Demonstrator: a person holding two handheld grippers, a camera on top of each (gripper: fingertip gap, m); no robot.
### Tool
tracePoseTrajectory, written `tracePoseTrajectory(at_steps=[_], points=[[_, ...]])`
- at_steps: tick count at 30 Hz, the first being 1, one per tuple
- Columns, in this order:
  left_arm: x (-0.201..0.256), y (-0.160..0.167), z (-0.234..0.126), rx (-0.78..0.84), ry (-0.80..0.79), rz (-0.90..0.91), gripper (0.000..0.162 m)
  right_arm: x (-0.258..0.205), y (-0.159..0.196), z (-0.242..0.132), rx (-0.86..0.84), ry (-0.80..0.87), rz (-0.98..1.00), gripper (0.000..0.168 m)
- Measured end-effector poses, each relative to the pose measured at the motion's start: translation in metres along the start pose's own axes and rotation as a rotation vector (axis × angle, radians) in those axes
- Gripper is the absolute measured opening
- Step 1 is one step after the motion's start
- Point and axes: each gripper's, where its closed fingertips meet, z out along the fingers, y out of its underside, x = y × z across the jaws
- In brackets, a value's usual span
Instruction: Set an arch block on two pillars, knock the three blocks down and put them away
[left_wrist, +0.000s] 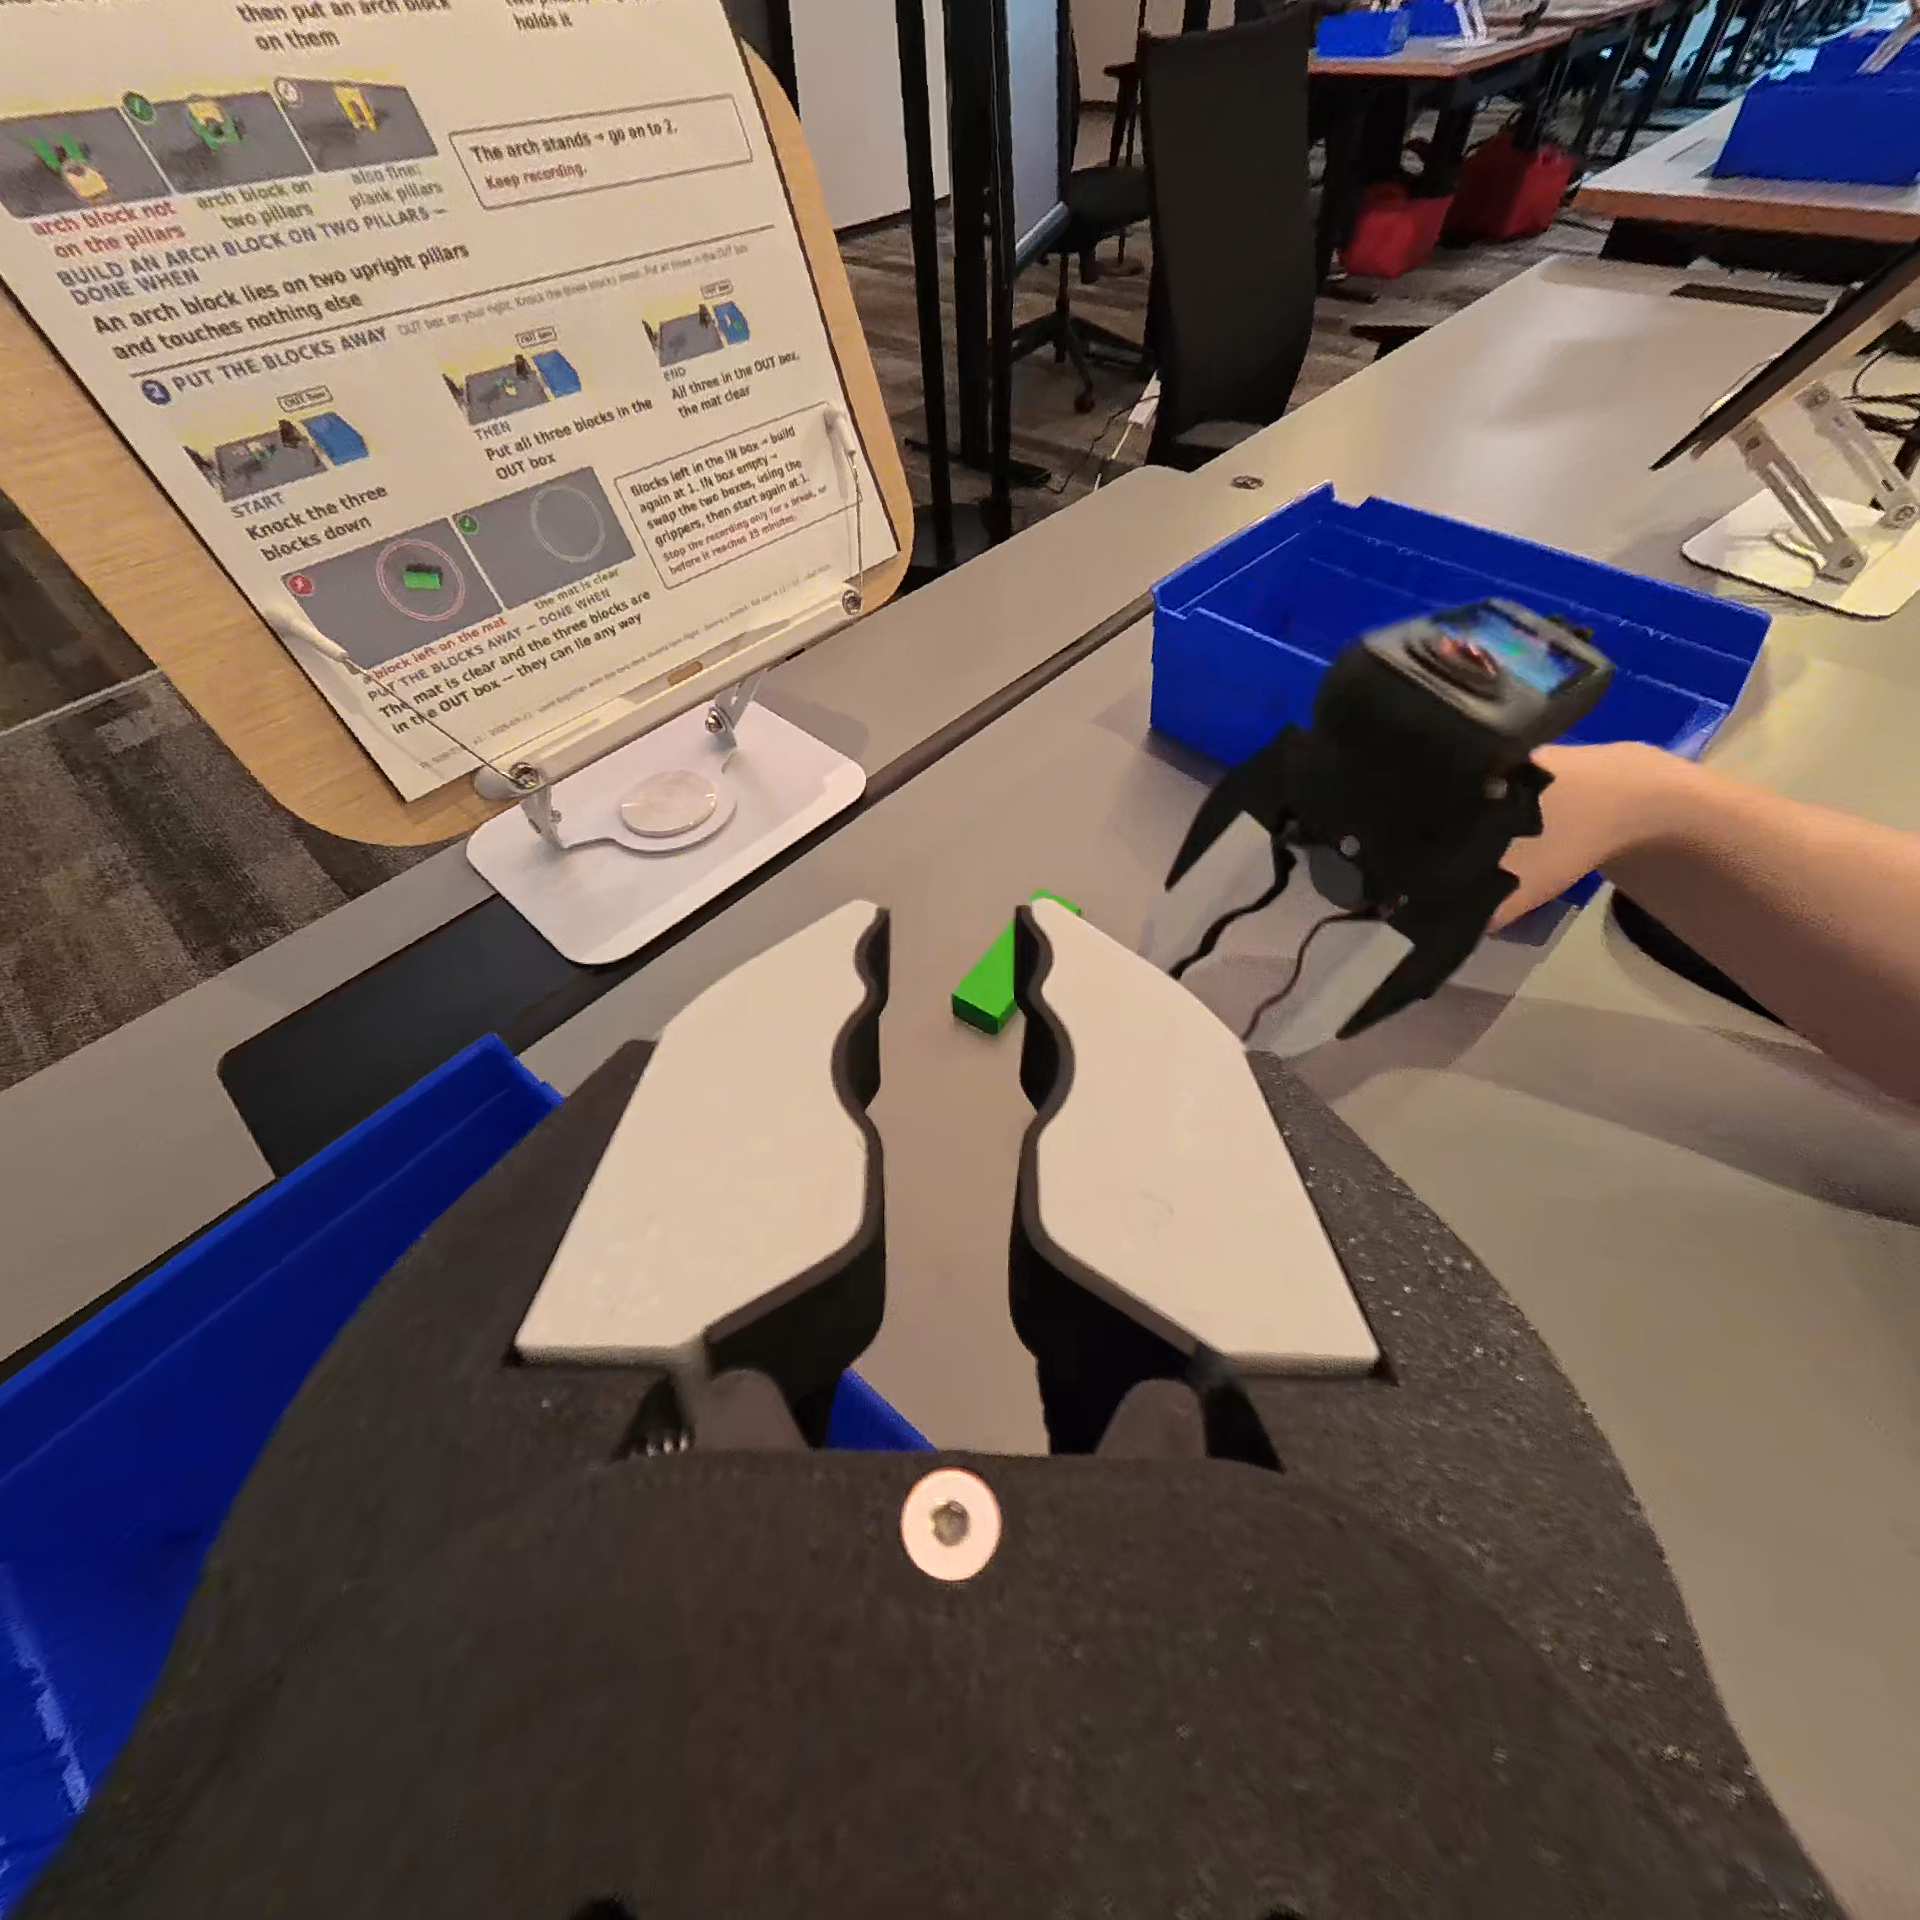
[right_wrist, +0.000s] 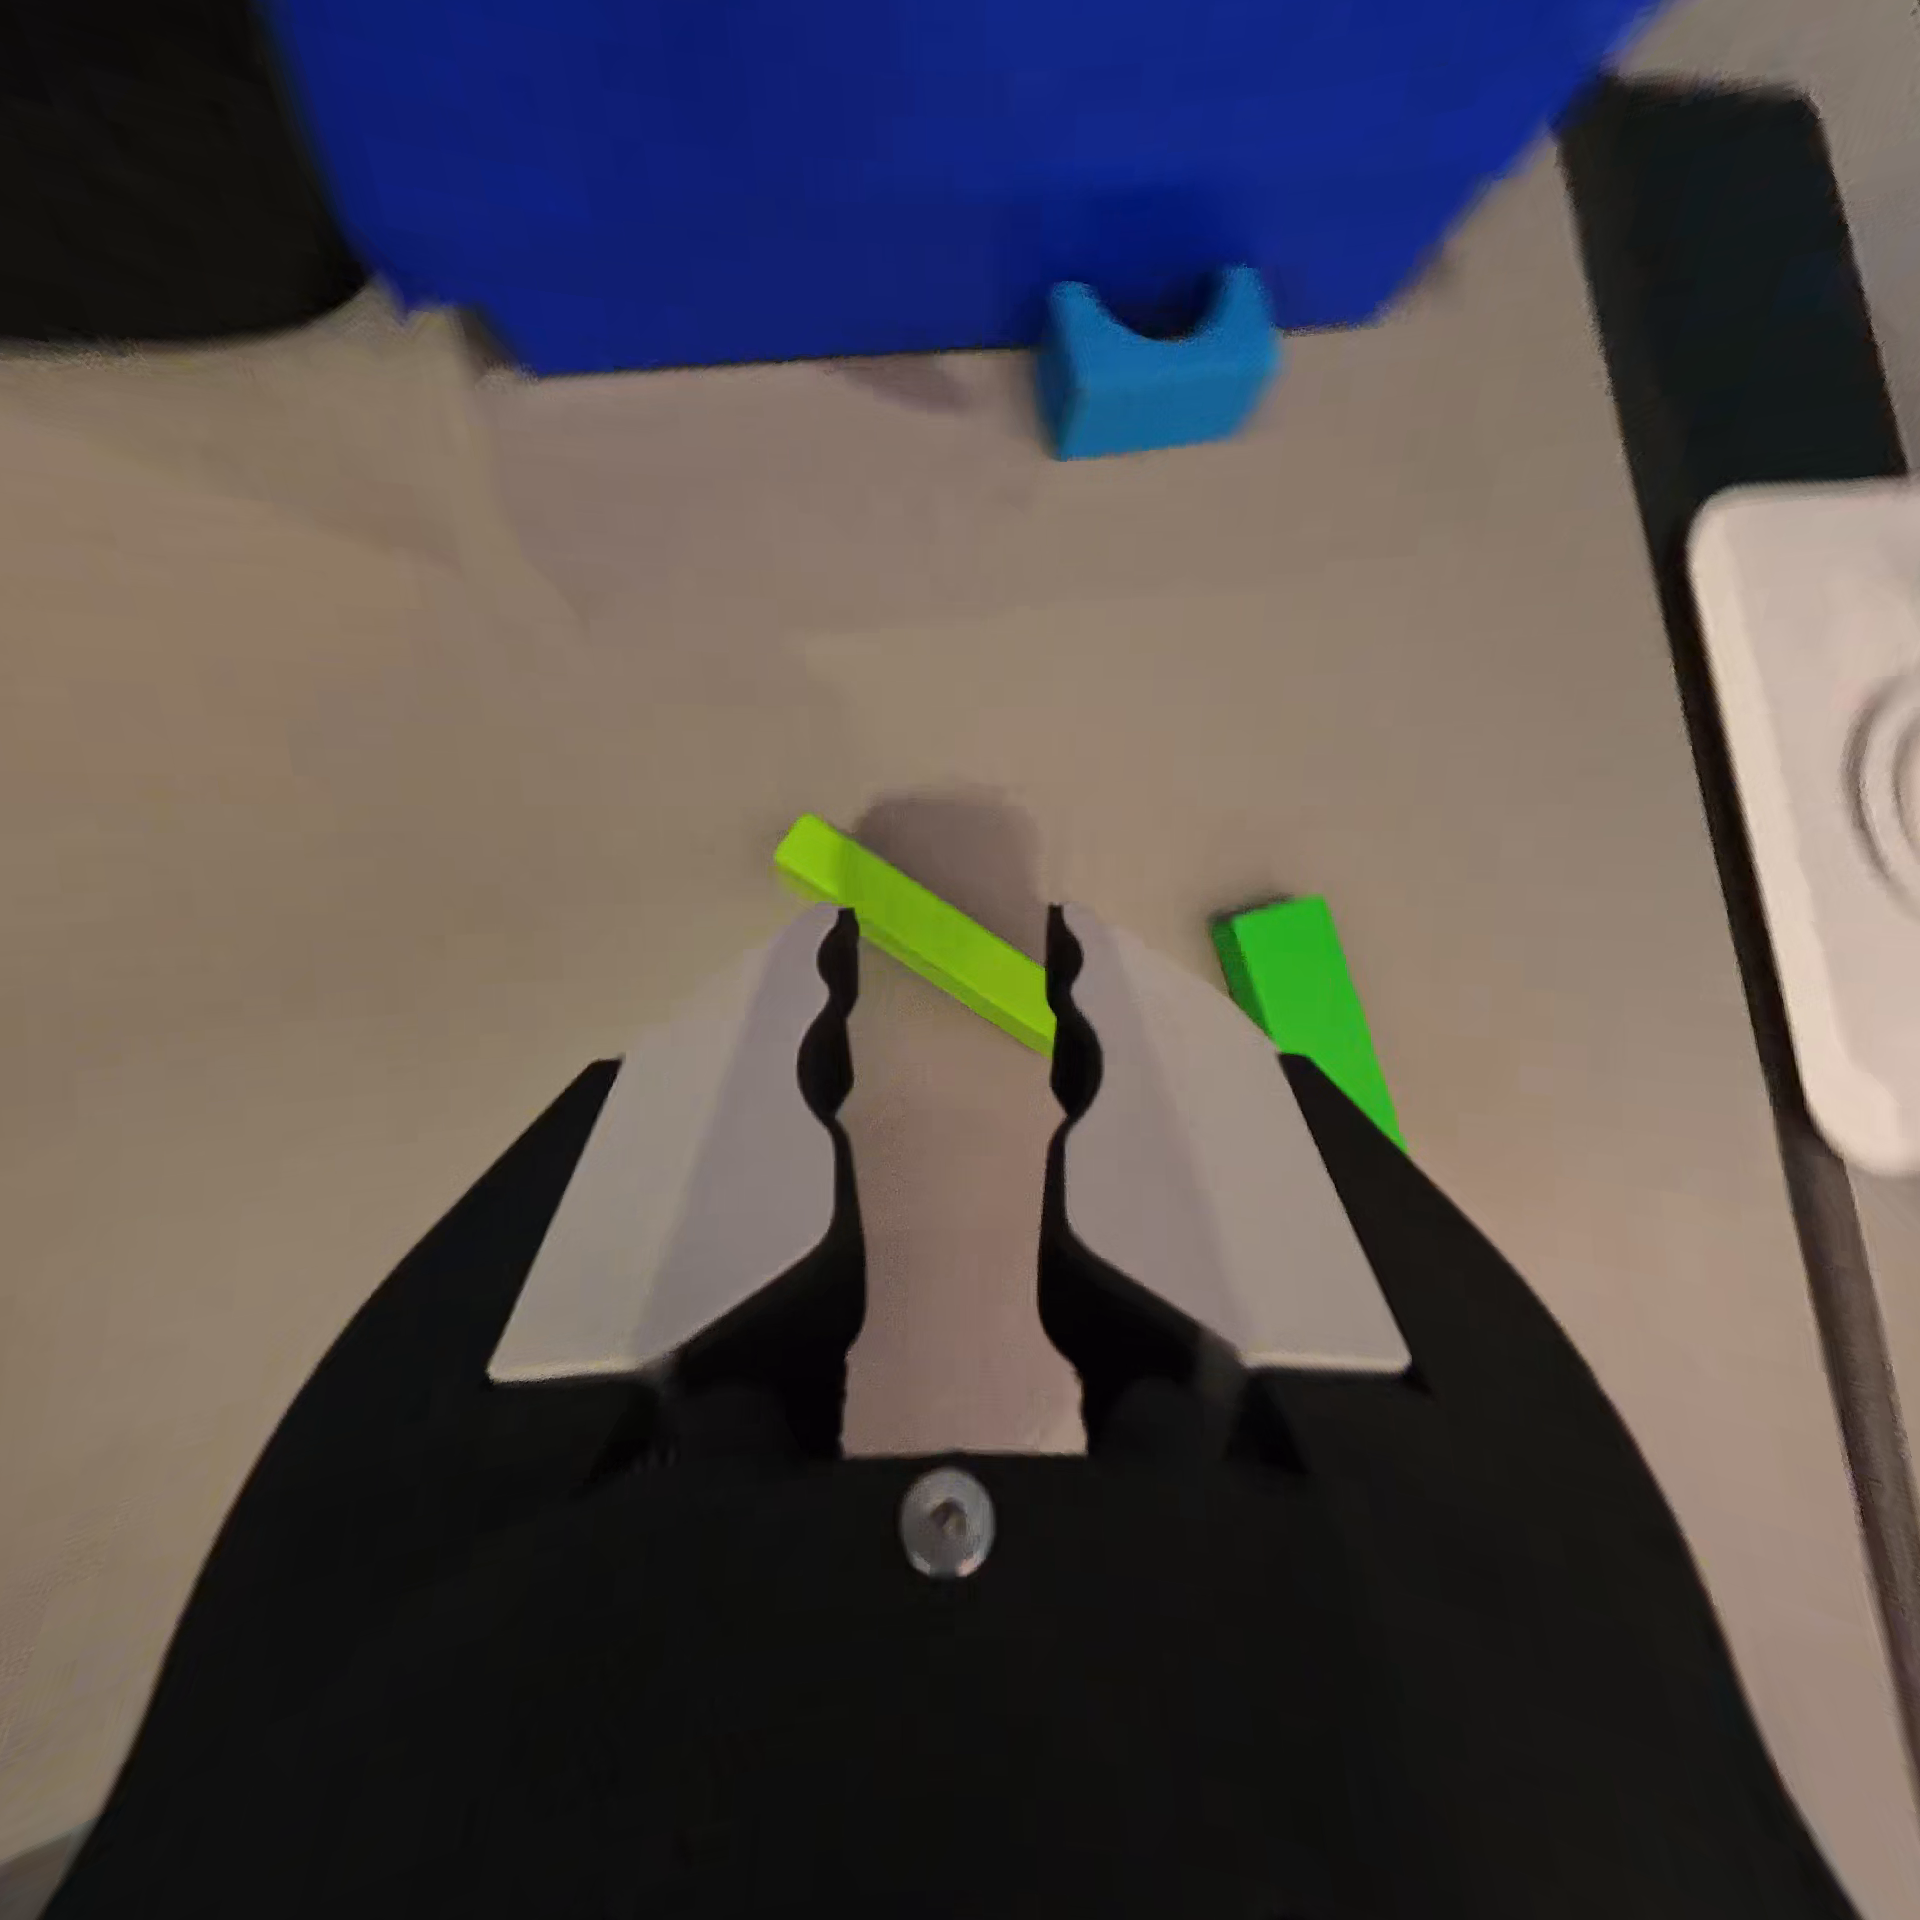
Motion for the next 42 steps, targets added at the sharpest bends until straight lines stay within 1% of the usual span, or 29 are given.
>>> tracePoseTrajectory(at_steps=[2,4,7,9,10,11,12,13,15,17,19,20,21,22,23,24,25,27,29,31,34,36,37,38,39,40,42], points=[[0.000,0.001,0.001,-0.007,0.002,-0.003,0.025,-0.009,0.007,0.011,-0.004,-0.018,-0.138,0.040],[-0.003,0.001,-0.001,-0.008,-0.005,-0.002,0.026,-0.013,0.016,0.024,-0.053,-0.042,-0.239,0.040],[-0.009,0.001,-0.006,-0.008,-0.028,-0.001,0.026,-0.008,0.028,0.038,-0.153,-0.038,-0.366,0.039],[-0.012,-0.001,-0.010,0.000,-0.039,-0.004,0.026,-0.005,0.037,0.044,-0.216,-0.053,-0.401,0.039],[-0.014,-0.001,-0.011,0.001,-0.042,-0.006,0.026,-0.005,0.040,0.047,-0.242,-0.066,-0.397,0.037],[-0.016,-0.001,-0.012,0.002,-0.046,-0.007,0.026,-0.006,0.043,0.047,-0.261,-0.083,-0.394,0.026],[-0.017,-0.001,-0.013,0.004,-0.051,-0.008,0.026,-0.009,0.045,0.046,-0.277,-0.109,-0.385,0.019],[-0.019,-0.001,-0.014,0.005,-0.055,-0.010,0.026,-0.009,0.046,0.042,-0.293,-0.110,-0.361,0.017],[-0.022,0.000,-0.014,0.003,-0.060,-0.019,0.026,-0.007,0.043,0.028,-0.282,-0.075,-0.295,0.017],[-0.023,0.000,-0.014,0.002,-0.058,-0.028,0.026,0.001,0.030,-0.004,-0.183,0.010,-0.203,0.017],[-0.022,0.000,-0.014,0.003,-0.055,-0.032,0.026,0.025,0.021,-0.059,-0.056,0.161,-0.054,0.017],[-0.021,0.000,-0.013,0.004,-0.052,-0.031,0.026,0.043,0.024,-0.093,-0.005,0.260,0.044,0.017],[-0.019,0.000,-0.013,0.002,-0.048,-0.028,0.025,0.065,0.036,-0.128,0.015,0.367,0.162,0.017],[-0.018,0.000,-0.012,-0.004,-0.044,-0.022,0.025,0.085,0.058,-0.161,0.011,0.468,0.302,0.017],[-0.016,0.001,-0.012,-0.009,-0.043,-0.015,0.025,0.100,0.090,-0.188,-0.012,0.543,0.461,0.017],[-0.015,0.001,-0.012,-0.012,-0.045,-0.010,0.025,0.111,0.126,-0.207,-0.043,0.600,0.625,0.017],[-0.014,0.001,-0.011,-0.013,-0.046,-0.008,0.025,0.116,0.164,-0.216,-0.084,0.623,0.781,0.017],[-0.011,0.003,-0.008,-0.026,-0.040,-0.005,0.025,0.113,0.232,-0.208,-0.203,0.562,1.001,0.017],[-0.009,0.008,-0.002,-0.053,-0.037,0.002,0.025,0.107,0.282,-0.195,-0.334,0.518,1.095,0.017],[-0.007,0.014,0.005,-0.083,-0.035,0.013,0.025,0.104,0.311,-0.186,-0.429,0.496,1.119,0.018],[-0.010,0.024,0.012,-0.136,-0.058,0.029,0.026,0.104,0.327,-0.186,-0.504,0.516,1.092,0.018],[-0.016,0.029,0.013,-0.161,-0.084,0.033,0.026,0.112,0.318,-0.200,-0.479,0.586,1.068,0.023],[-0.020,0.030,0.012,-0.168,-0.097,0.031,0.026,0.118,0.302,-0.209,-0.433,0.619,1.035,0.024],[-0.023,0.031,0.012,-0.173,-0.106,0.025,0.026,0.124,0.276,-0.218,-0.363,0.651,0.974,0.023],[-0.024,0.033,0.012,-0.183,-0.106,0.012,0.026,0.129,0.239,-0.222,-0.268,0.665,0.873,0.023],[-0.022,0.037,0.013,-0.202,-0.090,-0.004,0.027,0.130,0.191,-0.217,-0.151,0.637,0.729,0.025],[-0.017,0.046,0.019,-0.248,-0.060,-0.016,0.028,0.110,0.095,-0.185,0.044,0.503,0.376,0.035]])
